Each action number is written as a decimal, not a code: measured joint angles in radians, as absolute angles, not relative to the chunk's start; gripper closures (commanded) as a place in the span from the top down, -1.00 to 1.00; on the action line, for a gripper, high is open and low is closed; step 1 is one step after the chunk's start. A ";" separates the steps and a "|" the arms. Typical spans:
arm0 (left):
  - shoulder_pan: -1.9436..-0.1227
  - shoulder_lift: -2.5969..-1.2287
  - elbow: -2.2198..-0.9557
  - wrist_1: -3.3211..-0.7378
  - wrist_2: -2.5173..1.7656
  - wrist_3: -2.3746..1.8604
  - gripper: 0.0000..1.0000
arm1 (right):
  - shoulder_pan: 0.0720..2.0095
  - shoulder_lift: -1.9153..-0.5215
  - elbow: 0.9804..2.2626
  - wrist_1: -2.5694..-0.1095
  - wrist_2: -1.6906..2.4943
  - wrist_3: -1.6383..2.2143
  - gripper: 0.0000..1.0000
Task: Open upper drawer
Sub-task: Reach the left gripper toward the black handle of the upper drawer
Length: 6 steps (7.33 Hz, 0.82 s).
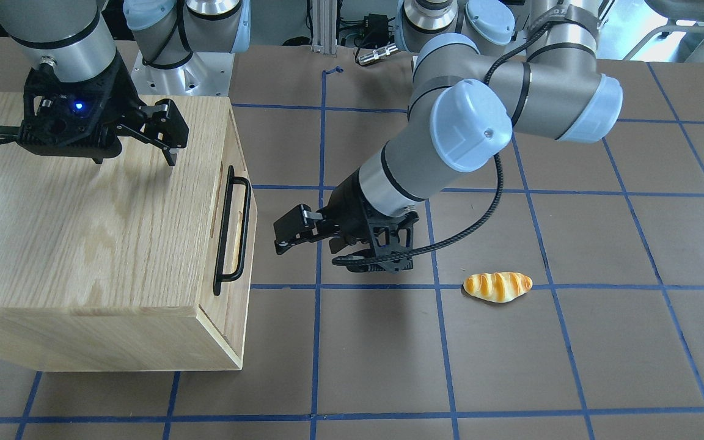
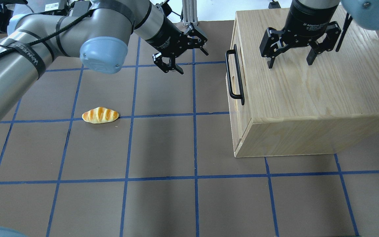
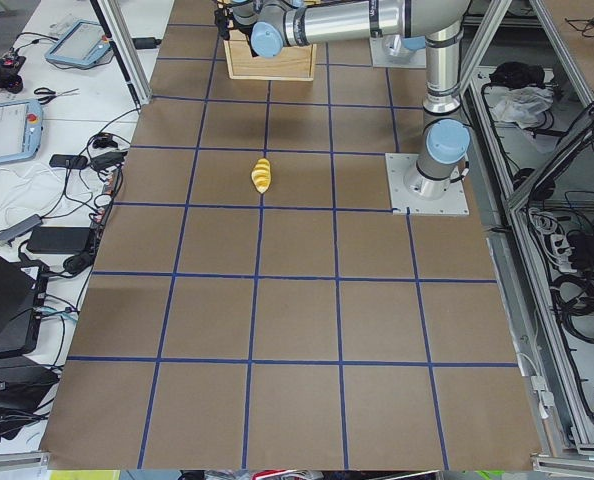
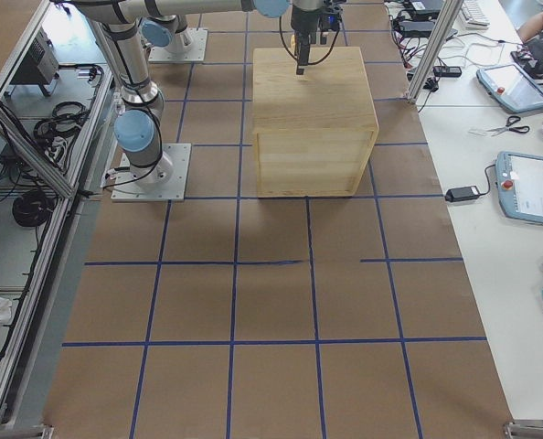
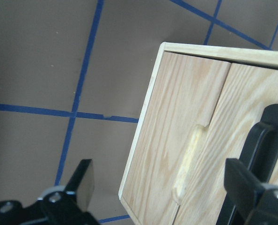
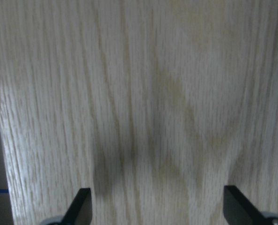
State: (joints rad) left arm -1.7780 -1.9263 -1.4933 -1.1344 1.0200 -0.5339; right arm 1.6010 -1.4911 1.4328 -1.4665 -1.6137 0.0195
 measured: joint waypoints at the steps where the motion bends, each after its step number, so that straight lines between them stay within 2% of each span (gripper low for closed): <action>1: -1.809 -1.935 -1.493 -1.103 1.020 -0.555 1.00 | 1.601 -1.491 1.433 -1.467 -1.614 0.020 1.00; 6: -1.865 -1.959 -1.494 -1.040 1.051 -0.566 1.00 | 1.601 -1.491 1.433 -1.466 -1.614 0.020 1.00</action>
State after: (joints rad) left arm -1.8645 -1.9591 -1.4941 -1.0396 1.0510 -0.5657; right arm 1.6013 -1.4910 1.4328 -1.4665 -1.6137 0.0196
